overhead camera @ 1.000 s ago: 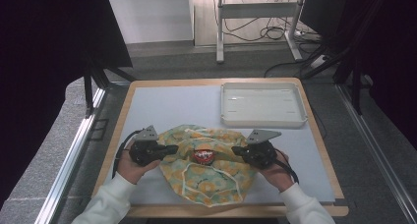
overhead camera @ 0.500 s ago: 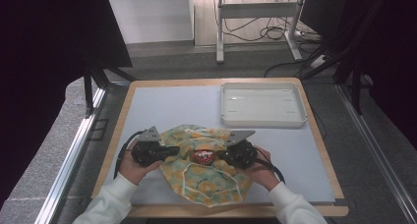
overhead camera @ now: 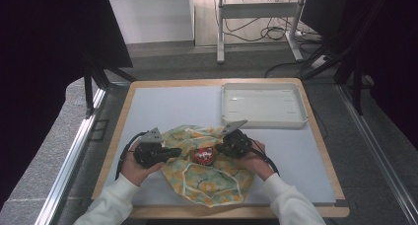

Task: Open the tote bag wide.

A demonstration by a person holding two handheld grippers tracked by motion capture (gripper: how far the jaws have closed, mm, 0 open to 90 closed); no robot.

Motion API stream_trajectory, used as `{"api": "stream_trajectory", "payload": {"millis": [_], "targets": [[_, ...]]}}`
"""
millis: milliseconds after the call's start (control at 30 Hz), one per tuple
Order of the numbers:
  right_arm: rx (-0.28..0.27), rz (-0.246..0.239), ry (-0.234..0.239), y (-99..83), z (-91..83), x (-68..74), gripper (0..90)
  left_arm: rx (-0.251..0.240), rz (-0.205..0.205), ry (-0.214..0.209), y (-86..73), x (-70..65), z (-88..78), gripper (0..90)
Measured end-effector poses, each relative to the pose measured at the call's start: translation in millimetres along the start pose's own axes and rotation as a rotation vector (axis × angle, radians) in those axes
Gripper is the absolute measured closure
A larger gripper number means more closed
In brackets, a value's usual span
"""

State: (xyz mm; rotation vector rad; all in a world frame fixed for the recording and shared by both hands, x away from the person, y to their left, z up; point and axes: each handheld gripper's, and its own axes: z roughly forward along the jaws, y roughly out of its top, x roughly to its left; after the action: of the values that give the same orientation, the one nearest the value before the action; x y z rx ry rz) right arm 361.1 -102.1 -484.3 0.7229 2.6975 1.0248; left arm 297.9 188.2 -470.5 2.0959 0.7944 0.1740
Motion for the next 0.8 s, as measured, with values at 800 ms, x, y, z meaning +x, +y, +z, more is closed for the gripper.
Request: {"api": "stream_trajectory", "payload": {"millis": [800], "targets": [[0.035, 0.121, -0.01, -0.9, 42.4, -38.4, 88.9, 0.013, -0.001, -0.001, -1.7, -1.0, 4.7, 90.0]]}}
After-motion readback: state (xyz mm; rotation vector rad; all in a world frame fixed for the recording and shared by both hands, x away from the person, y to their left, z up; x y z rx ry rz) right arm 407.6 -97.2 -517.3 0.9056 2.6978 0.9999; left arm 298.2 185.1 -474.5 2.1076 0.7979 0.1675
